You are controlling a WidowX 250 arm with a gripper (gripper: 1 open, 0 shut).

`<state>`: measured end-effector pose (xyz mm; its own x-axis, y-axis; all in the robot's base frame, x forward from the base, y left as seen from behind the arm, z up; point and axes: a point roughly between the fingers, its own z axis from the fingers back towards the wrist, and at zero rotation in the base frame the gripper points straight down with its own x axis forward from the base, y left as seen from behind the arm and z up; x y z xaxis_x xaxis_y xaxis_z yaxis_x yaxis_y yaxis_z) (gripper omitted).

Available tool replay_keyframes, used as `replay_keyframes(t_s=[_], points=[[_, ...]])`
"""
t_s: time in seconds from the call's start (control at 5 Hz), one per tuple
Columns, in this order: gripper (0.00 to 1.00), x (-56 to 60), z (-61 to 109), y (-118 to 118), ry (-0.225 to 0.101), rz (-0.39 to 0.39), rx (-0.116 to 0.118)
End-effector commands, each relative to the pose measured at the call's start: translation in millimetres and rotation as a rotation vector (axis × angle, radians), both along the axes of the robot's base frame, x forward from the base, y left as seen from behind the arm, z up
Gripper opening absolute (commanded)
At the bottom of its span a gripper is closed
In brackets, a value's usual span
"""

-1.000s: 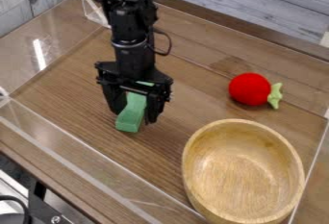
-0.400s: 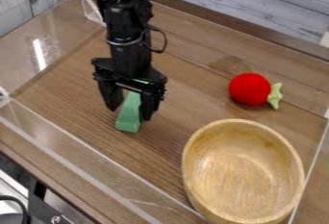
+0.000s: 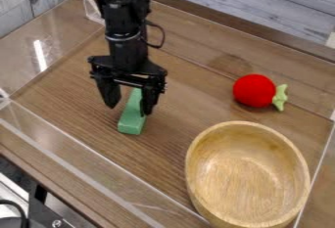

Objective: Put the green block in the brown bowl

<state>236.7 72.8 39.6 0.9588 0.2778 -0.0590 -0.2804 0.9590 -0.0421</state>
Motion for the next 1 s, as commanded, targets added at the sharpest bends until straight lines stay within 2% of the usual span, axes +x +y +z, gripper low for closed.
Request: replay_keyframes(t_s=[0.0,0.2,0.4,0.6,0.8], points=[[1.0,1.6,0.3,7,-0.033,0.025,0.008],[1.0,0.8,-4.6,10,-0.034,0.048,0.009],[1.0,1.8,2.9,-4,-0.04,0.057,0.012],[0.0,2.9,12.7,2,-0.041,0.025,0.01],[0.0,4.4,25.1,9,-0.044,-0.016,0.005]])
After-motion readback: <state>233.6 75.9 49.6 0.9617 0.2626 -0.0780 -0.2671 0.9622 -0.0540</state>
